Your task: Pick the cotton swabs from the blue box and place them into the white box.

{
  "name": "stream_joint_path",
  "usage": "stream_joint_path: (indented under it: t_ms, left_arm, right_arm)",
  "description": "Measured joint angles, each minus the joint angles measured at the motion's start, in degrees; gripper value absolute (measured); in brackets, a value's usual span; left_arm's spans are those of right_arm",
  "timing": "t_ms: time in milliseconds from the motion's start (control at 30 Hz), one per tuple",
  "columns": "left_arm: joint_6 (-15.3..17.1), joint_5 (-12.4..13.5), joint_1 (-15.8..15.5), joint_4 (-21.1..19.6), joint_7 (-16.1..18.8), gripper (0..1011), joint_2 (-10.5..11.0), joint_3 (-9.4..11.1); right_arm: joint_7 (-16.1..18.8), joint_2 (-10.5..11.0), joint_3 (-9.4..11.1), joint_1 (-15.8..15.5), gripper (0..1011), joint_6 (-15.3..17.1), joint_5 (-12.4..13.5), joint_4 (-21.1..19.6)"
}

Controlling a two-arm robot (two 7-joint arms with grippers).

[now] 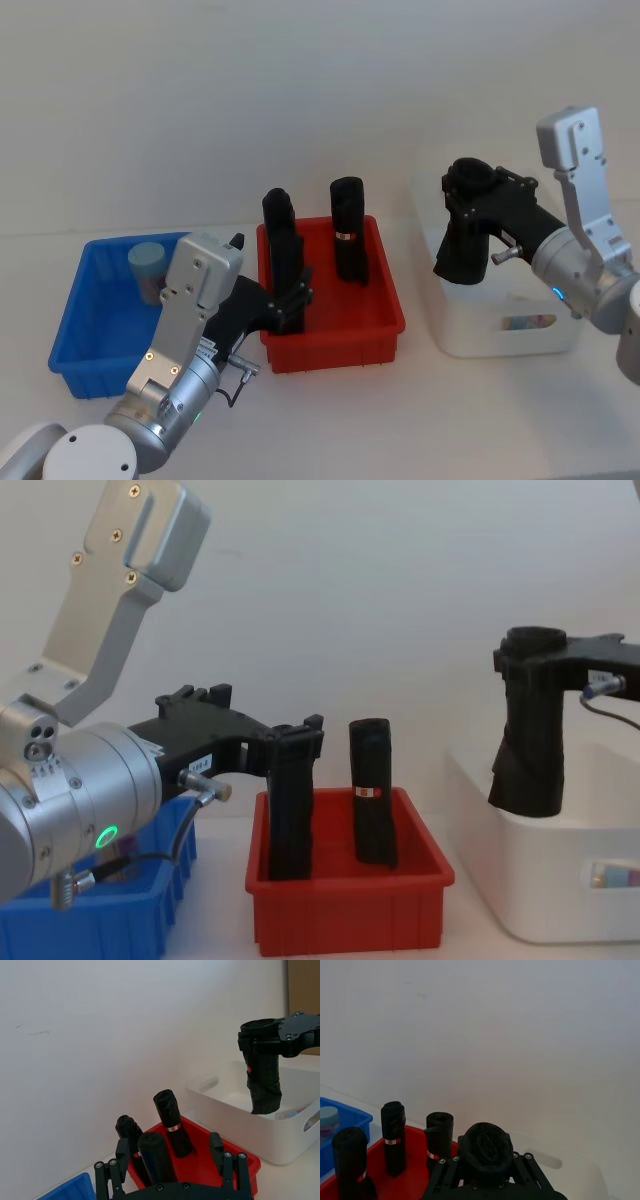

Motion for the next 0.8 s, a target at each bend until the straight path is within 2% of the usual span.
stream_joint_path:
  t_ms: [233,267,367,467,600,700,800]
  left_arm:
    - [0.0,0.0,0.0,0.0,0.0,1004,0.0,0.0]
    - [0.0,0.0,0.0,0.0,0.0,1004,0.0,0.0]
    - [0.0,0.0,0.0,0.0,0.0,1004,0.0,0.0]
    - [0.0,0.0,0.0,0.0,0.0,1004,0.0,0.0]
    - [0.0,0.0,0.0,0.0,0.0,1004,0.0,0.0]
    - [0.0,0.0,0.0,0.0,0.0,1004,0.0,0.0]
    - [0.0,0.0,0.0,0.0,0.0,1004,0.0,0.0]
  right_arm:
    - [0.4,0.0,0.0,0.3,566,0.3,0.0,1.2]
    - [0.4,0.0,0.0,0.3,566,0.3,0.0,1.4]
    - [0.5,0.0,0.0,0.4,704,0.3,0.0,1.7]
    - [0.5,0.0,0.1,0.4,761,0.3,0.0,1.9]
    - [0.5,0.1,0.2,0.5,907,0.0,0.0,2.1]
    - [0.5,0.2,0.2,0.5,984,-0.3,0.1,2.1]
    - [0.6,0.2,0.2,0.4,1002,-0.6,0.2,2.1]
